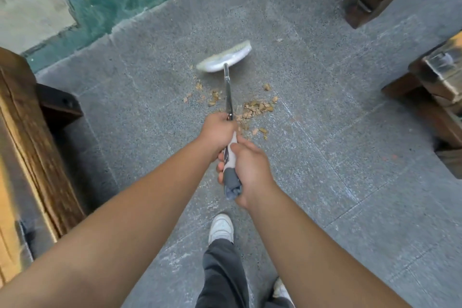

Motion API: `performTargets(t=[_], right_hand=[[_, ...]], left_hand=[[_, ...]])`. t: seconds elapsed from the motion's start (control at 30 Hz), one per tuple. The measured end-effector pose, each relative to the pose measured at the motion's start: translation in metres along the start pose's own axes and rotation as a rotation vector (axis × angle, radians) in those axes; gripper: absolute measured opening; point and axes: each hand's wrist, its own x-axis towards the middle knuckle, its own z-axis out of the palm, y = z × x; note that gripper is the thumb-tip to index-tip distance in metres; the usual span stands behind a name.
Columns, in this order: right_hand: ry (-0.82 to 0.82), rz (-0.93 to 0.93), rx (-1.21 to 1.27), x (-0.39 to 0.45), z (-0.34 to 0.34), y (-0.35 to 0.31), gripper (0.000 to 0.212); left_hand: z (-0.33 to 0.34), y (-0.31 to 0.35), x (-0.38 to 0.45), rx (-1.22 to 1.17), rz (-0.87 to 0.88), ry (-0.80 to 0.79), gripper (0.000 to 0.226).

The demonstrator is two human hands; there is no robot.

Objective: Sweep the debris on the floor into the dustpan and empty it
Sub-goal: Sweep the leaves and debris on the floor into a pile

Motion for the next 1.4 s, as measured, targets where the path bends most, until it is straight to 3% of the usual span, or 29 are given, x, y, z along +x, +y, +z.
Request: performTargets(t=[0.3,0.43,0.53,0.67,1.13,1.4], right_hand=[[-0.084,0.089,-0.132,0.102,0.120,-0.037,0.026],[-0.041,0.162,-0.266,0.132,0.146,-0.038,0.022],[-0.005,0.187,-0.347,0.142,0.142,-0.024,0.024],[-0.009,0.200,-0.328,0.127,0.104,-0.007,0.023],[0.048,0.201,-0.307,-0.019,-0.102,0.061,0.038],[-0.017,0.116,-0.283,-0.090,-0.206,0.068,0.038]], left_hand=[[-0.096,0.031,0.122,0.107,-0.020,0.129,0.006],[-0.112,0.026,0.147,0.107,-0.089,0.099,0.013],[-0.106,0.013,0.152,0.070,-0.130,0.096,0.006],[-0.080,-0.010,0.140,0.068,-0.161,0.071,0.028],[0.074,-0.100,-0.046,0.058,-0.187,0.012,0.017],[0.160,-0.129,-0.132,-0.053,-0.123,0.037,0.008]])
